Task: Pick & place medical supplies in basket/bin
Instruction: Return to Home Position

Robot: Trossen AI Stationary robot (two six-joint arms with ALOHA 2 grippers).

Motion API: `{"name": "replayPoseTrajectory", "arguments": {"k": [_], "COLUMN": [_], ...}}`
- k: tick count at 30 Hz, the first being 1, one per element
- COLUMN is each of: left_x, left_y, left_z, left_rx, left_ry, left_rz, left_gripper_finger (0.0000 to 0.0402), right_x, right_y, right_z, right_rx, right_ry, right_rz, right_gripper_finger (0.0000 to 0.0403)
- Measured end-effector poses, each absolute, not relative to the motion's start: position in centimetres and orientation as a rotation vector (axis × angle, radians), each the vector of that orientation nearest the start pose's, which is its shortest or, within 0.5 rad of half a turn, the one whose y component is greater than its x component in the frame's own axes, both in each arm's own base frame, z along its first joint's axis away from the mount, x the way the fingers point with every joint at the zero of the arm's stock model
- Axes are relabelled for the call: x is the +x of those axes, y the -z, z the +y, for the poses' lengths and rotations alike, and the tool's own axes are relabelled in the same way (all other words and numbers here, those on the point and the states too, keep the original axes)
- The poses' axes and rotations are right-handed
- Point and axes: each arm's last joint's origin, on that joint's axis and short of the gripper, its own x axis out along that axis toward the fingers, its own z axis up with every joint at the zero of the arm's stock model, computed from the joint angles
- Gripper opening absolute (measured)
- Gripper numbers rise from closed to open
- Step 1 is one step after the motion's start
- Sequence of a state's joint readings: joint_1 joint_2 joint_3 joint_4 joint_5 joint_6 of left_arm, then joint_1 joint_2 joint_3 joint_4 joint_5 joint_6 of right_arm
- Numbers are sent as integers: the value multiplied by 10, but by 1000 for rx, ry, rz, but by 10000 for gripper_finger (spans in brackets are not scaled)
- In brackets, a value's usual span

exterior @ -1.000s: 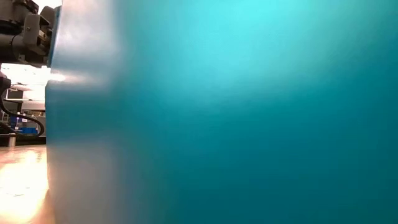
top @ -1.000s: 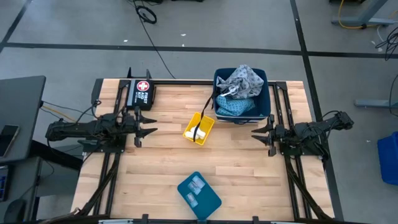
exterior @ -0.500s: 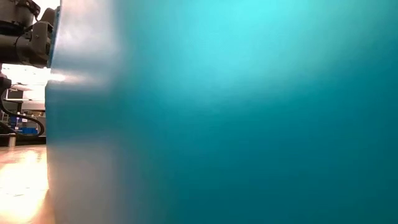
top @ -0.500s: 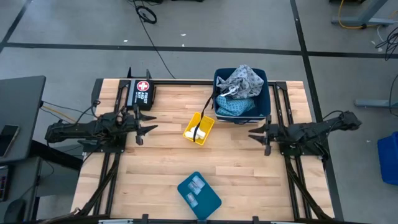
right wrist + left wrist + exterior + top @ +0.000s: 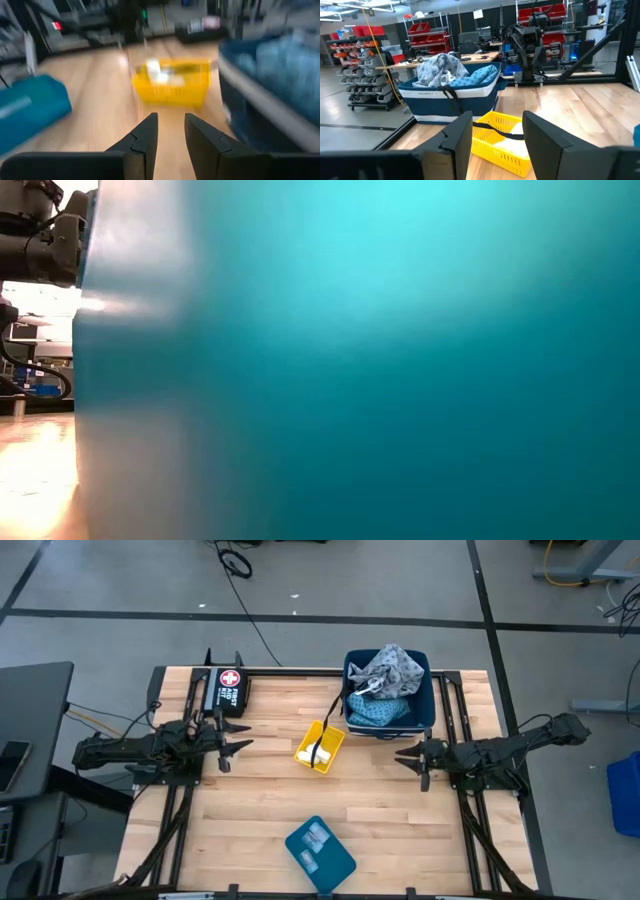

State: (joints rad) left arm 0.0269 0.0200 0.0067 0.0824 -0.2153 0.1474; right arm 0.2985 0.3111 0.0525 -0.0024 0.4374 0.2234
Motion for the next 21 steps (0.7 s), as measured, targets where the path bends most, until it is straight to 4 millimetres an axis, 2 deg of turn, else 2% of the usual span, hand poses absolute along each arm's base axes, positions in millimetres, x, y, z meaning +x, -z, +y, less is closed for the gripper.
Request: {"name": "replayPoseTrajectory", "arguments": {"k": [6, 21], "left_x": [97, 97], "left_y": [-173, -174], "left_z": [9, 9], "left_rx": [140, 138], "left_ry": [-245, -242], "left_rz": [-60, -68], "left_gripper_finger": [160, 160], "right_x": [113, 113], "right_y": [-171, -171], "right_z": [23, 24], "right_rx": [49, 9], "right_ry": [94, 58], "right_rz": [56, 57], "right_gripper_finger": [103, 103]}}
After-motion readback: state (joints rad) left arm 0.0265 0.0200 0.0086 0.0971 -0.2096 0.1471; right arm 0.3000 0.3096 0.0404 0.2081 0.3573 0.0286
